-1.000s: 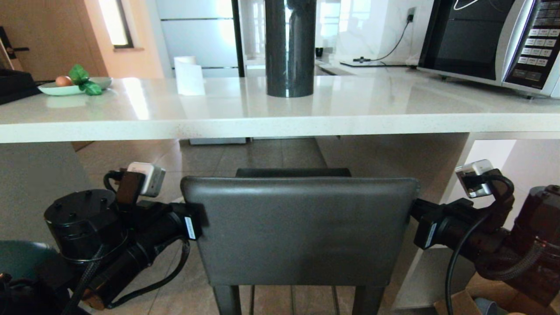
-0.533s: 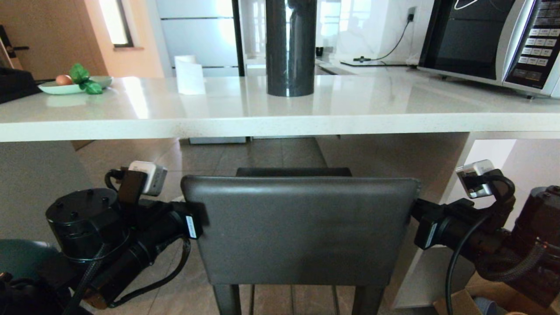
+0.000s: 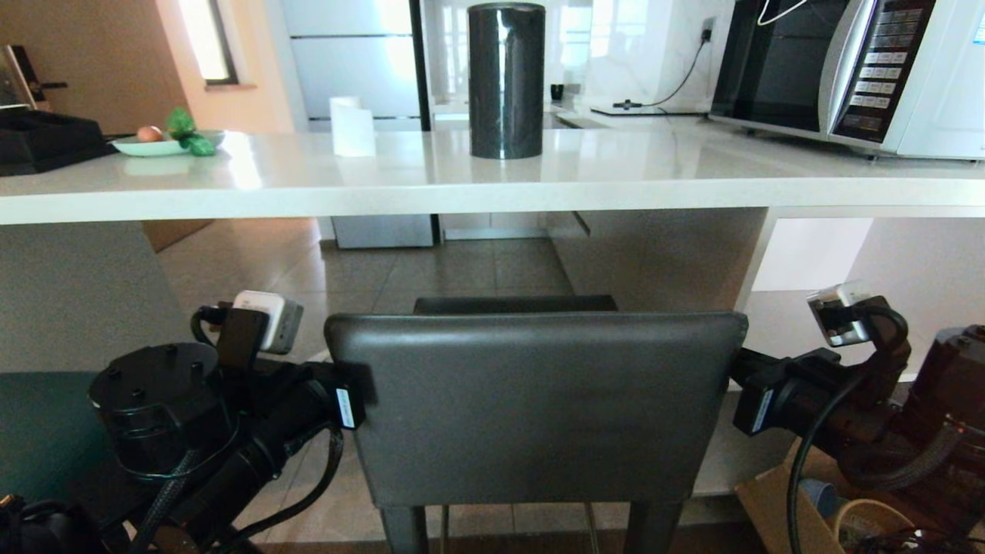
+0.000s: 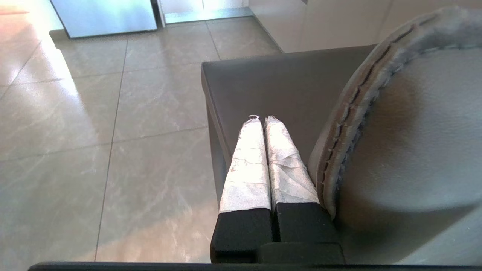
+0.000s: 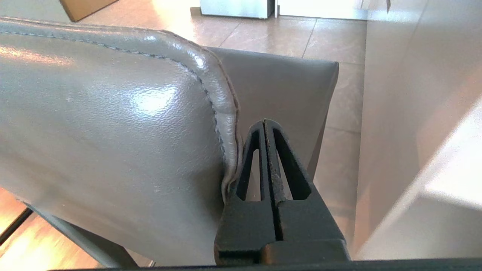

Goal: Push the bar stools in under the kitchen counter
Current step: Pull the gray chair out from under the dining table

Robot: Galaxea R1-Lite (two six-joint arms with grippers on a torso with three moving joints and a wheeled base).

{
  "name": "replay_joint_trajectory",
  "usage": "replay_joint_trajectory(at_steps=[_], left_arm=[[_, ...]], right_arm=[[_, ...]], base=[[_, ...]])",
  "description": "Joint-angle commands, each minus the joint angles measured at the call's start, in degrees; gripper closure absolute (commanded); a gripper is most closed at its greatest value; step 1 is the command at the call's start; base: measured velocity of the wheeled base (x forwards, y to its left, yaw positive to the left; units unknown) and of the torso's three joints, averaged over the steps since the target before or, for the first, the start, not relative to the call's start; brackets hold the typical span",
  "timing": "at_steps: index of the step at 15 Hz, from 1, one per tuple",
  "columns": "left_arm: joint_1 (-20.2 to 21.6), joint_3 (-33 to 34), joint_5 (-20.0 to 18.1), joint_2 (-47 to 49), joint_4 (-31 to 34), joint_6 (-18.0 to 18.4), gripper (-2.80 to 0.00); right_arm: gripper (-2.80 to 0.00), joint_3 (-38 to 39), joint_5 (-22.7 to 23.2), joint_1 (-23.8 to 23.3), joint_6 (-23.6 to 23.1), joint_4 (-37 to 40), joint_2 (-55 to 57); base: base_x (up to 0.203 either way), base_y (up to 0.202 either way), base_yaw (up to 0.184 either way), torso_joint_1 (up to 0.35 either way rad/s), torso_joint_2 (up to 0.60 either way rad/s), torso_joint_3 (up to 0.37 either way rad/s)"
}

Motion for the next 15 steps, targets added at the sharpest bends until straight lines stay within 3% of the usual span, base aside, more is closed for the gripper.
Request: replay_joint_trajectory(at_steps=[1,15], left_arm=[[-0.1,-0.3,-0.2,0.1,-0.6,0.0,0.00],[-0.2,0.2,-0.1,-0.9,-0.6,0.0,0.00]], right_arm=[[0.00,0.0,0.3,0.1,0.0,-0.5,0.0],[0.00,0.0,0.3,0.1,0.0,-0.4,0.2]], base=[[-0.192,0.000,-0.001,0.005,0.00,0.000],[-0.195,0.000,-0.002,0.002,0.00,0.002]])
